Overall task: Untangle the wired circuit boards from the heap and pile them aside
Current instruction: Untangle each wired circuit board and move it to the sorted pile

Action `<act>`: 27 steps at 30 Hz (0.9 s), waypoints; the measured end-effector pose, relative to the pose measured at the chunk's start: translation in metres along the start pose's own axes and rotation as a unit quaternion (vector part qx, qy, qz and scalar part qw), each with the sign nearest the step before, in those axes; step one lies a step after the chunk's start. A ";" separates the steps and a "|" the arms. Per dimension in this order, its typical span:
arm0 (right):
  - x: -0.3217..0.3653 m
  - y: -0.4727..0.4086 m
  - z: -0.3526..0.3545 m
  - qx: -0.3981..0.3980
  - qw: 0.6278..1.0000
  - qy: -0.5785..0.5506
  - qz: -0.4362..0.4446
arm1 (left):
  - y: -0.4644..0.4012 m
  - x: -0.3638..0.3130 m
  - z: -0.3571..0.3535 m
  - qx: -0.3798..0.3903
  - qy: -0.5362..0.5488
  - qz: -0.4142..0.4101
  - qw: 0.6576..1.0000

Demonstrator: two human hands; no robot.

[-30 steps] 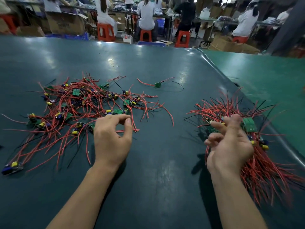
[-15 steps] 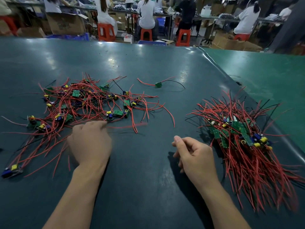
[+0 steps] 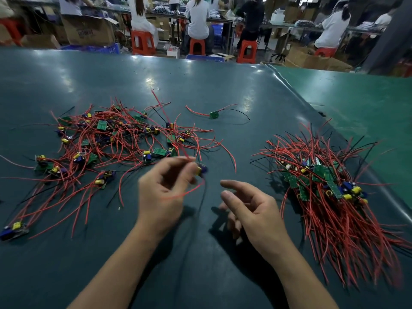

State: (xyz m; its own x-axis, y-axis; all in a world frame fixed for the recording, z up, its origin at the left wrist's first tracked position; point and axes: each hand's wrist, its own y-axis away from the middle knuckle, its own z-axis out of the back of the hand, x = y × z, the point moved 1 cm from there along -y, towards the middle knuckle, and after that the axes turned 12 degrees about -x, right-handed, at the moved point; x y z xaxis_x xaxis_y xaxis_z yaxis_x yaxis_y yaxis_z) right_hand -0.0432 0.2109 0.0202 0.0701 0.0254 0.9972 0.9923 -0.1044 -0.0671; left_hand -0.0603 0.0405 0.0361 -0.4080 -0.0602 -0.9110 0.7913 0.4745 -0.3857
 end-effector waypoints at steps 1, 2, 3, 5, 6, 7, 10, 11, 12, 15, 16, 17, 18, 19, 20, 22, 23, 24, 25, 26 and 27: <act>0.001 0.000 -0.001 0.010 1.000 -0.011 -0.005 | 0.007 0.000 -0.008 0.043 0.046 0.084 0.994; 0.002 0.000 -0.002 0.015 1.000 -0.021 -0.011 | 0.012 0.002 -0.013 0.083 0.067 0.146 0.984; 0.003 0.001 -0.002 0.020 0.999 -0.031 -0.015 | 0.016 0.004 -0.016 0.120 0.076 0.192 0.971; 0.004 0.000 0.000 0.013 0.999 -0.038 -0.011 | 0.020 0.007 -0.018 0.176 0.088 0.254 0.947; 0.004 -0.001 0.001 0.006 0.999 -0.037 -0.003 | 0.020 0.009 -0.017 0.190 0.090 0.272 0.939; 0.004 -0.002 0.003 0.002 0.999 -0.035 0.001 | 0.020 0.010 -0.016 0.198 0.090 0.286 0.933; 0.003 -0.003 0.003 0.002 0.999 -0.043 -0.020 | 0.019 0.009 -0.015 0.231 0.092 0.329 0.911; 0.002 -0.003 0.004 0.005 0.998 -0.052 -0.034 | 0.020 0.008 -0.014 0.240 0.091 0.337 0.906; 0.002 -0.003 0.004 0.011 0.997 -0.054 -0.045 | 0.021 0.008 -0.014 0.241 0.083 0.341 0.905; 0.002 -0.003 0.004 0.024 0.997 -0.056 -0.051 | 0.021 0.007 -0.016 0.224 0.072 0.357 0.904; 0.002 -0.004 0.004 0.022 0.997 -0.062 -0.049 | 0.020 0.007 -0.017 0.223 0.083 0.371 0.898; 0.002 -0.004 0.004 0.018 0.997 -0.067 -0.045 | 0.019 0.007 -0.017 0.232 0.096 0.385 0.888; 0.002 -0.004 0.005 0.013 0.996 -0.072 -0.043 | 0.019 0.006 -0.017 0.252 0.105 0.396 0.877; 0.002 -0.005 0.005 0.008 0.996 -0.076 -0.041 | 0.020 0.007 -0.017 0.278 0.107 0.401 0.866; 0.003 -0.004 0.004 0.000 0.996 -0.078 -0.042 | 0.021 0.007 -0.016 0.302 0.105 0.398 0.860; 0.003 -0.004 0.004 -0.019 0.995 -0.085 -0.037 | 0.022 0.008 -0.014 0.316 0.100 0.382 0.863; 0.003 -0.005 0.005 -0.030 0.995 -0.090 -0.033 | 0.021 0.008 -0.015 0.298 0.103 0.378 0.871; 0.002 -0.005 0.006 -0.036 0.995 -0.090 -0.026 | 0.019 0.008 -0.015 0.263 0.113 0.381 0.879; 0.001 -0.005 0.006 -0.038 0.996 -0.078 -0.013 | 0.018 0.008 -0.017 0.218 0.124 0.387 0.887; 0.000 -0.004 0.006 -0.037 0.998 -0.048 0.008 | 0.016 0.009 -0.018 0.175 0.133 0.388 0.895; -0.002 -0.003 0.005 -0.030 0.999 -0.011 0.034 | 0.015 0.010 -0.019 0.139 0.134 0.381 0.904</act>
State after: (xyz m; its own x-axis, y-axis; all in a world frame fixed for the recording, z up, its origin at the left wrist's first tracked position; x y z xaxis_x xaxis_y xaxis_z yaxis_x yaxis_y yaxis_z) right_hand -0.0463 0.2160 0.0187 0.1406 0.0372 0.9894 0.9771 -0.1663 -0.1326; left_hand -0.0614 0.0634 0.0241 0.2380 0.4243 -0.8737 0.9578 0.0465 0.2836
